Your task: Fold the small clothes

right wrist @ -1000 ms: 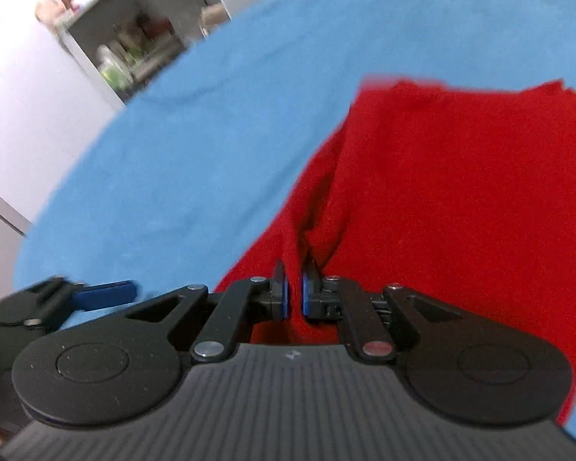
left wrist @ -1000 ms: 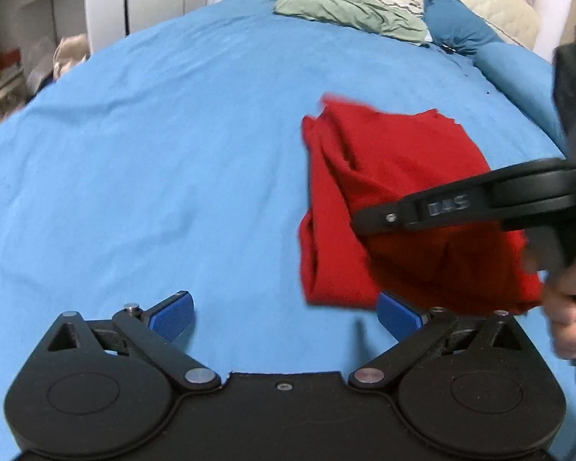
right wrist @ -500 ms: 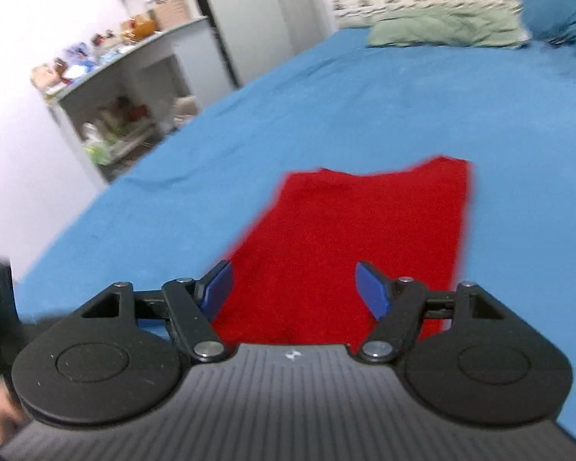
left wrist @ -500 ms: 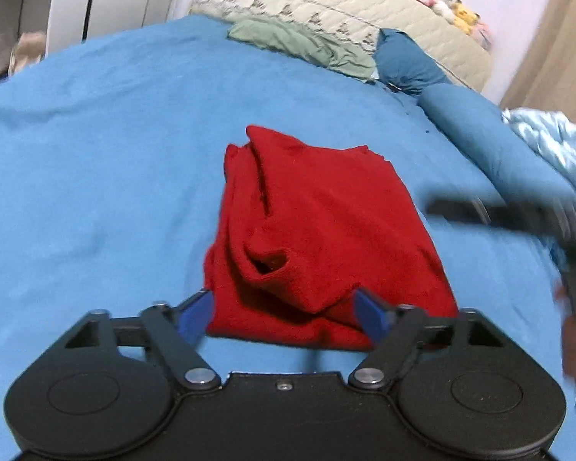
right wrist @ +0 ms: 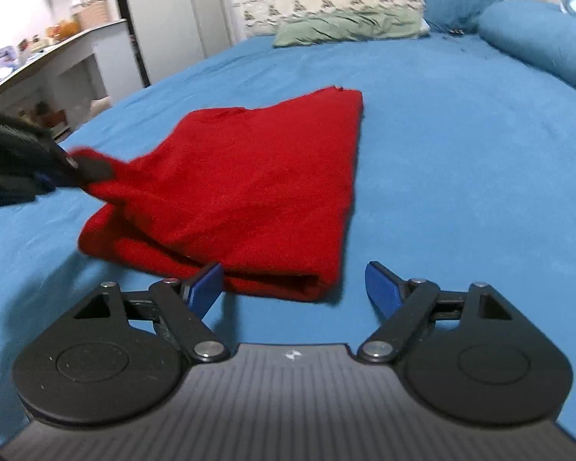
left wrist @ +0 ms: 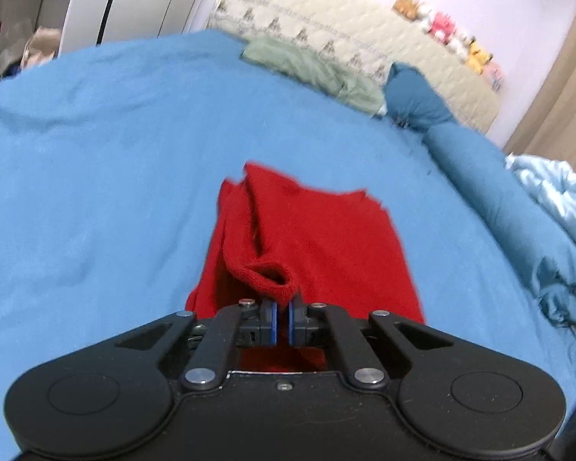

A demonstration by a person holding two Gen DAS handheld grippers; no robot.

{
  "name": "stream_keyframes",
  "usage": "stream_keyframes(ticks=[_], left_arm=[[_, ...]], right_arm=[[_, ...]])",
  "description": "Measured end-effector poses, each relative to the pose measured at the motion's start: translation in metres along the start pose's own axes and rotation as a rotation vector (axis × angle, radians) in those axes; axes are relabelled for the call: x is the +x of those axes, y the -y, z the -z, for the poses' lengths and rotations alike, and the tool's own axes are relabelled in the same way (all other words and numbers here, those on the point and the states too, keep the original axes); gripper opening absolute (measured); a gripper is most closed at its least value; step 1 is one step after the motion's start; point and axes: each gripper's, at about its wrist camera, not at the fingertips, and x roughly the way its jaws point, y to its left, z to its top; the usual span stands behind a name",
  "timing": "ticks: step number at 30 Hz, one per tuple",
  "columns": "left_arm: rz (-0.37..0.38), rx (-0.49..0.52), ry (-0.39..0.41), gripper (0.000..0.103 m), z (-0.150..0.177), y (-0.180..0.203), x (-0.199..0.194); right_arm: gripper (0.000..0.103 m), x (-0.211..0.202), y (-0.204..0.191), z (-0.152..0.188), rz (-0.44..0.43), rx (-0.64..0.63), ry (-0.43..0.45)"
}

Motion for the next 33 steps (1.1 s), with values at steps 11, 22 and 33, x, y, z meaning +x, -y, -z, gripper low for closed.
stream_keyframes(ticks=[11,22,33], left_arm=[[-0.004,0.038,0.061,0.005,-0.009,-0.002,-0.017],[-0.149,0.088,-0.047,0.018,0.044,-0.026,0.022],[-0.346,0.283,-0.082,0.084,0.052,-0.023,0.024]], right_arm=[[0.075,0.006,0.014,-0.014,0.24,0.1,0.053],[0.076,0.009,0.027,-0.01,0.158,-0.073,-0.012],[0.087,-0.041,0.048,-0.024,0.038,-0.025,-0.002]])
